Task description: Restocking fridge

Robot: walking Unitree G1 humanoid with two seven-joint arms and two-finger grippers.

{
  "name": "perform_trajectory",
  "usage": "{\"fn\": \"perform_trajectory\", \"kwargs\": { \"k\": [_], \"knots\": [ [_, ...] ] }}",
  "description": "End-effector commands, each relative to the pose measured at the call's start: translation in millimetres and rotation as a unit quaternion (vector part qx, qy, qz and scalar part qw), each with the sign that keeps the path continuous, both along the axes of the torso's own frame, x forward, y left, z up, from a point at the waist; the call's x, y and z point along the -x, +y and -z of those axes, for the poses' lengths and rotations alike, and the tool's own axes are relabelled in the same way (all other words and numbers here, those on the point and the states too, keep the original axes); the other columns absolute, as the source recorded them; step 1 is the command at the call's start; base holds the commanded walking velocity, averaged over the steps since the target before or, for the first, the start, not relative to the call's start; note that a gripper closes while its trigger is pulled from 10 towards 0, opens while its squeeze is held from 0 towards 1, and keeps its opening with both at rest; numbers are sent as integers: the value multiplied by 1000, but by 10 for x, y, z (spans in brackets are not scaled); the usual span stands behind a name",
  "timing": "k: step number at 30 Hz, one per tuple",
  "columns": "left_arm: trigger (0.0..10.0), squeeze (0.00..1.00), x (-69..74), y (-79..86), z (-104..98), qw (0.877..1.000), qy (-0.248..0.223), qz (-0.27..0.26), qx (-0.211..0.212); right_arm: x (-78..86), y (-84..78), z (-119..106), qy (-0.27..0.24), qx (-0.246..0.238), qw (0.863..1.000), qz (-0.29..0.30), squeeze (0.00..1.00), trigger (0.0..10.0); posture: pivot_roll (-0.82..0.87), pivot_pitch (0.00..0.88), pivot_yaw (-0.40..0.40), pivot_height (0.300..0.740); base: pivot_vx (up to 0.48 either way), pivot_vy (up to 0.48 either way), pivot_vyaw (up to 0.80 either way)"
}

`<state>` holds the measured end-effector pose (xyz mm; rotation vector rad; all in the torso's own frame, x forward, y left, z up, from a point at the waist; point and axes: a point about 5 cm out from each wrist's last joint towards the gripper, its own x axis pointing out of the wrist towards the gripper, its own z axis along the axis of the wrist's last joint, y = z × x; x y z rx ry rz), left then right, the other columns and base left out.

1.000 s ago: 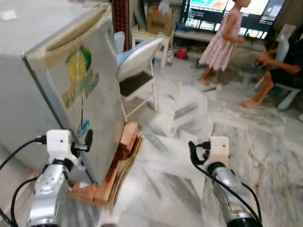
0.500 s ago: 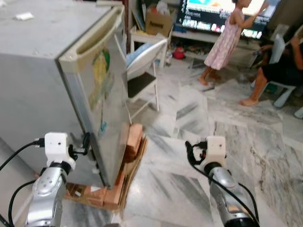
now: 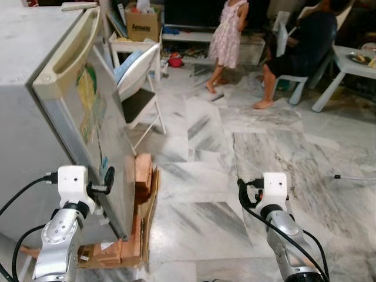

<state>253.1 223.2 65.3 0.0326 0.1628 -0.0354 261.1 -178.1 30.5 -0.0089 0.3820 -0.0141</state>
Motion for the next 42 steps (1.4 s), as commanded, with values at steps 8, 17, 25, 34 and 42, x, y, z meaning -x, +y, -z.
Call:
{"fn": "perform_trajectory", "kwargs": {
  "k": [8, 17, 25, 34, 42],
  "knots": [
    [10000, 0, -103, -138, 33, 999, 8, 38, -9, -35, 3, -52, -12, 5, 1000, -3, 0, 10000, 21, 0, -45, 740, 0, 0, 0],
    [10000, 0, -421, -179, -39, 997, 5, 67, -35, -7, -11, -34, -4, 3, 1000, -2, 0, 10000, 6, 0, -45, 740, 0, 0, 0],
    [10000, 0, -614, -239, -83, 996, 6, 67, -53, 70, -139, -10, 3, 22, 1000, 12, 0, 10000, -4, 0, -45, 740, 0, 0, 0],
    [10000, 0, -377, -1757, -529, 916, -71, 394, 38, 256, -120, 264, 121, 24, 990, -63, 0, 10000, 1, 0, -53, 740, 0, 0, 0],
    [10000, 0, -540, -1221, -329, 954, -34, 297, -1, 236, -56, 249, 121, 29, 989, -74, 0, 10000, 6, 0, -43, 740, 0, 0, 0]
  ]
}}
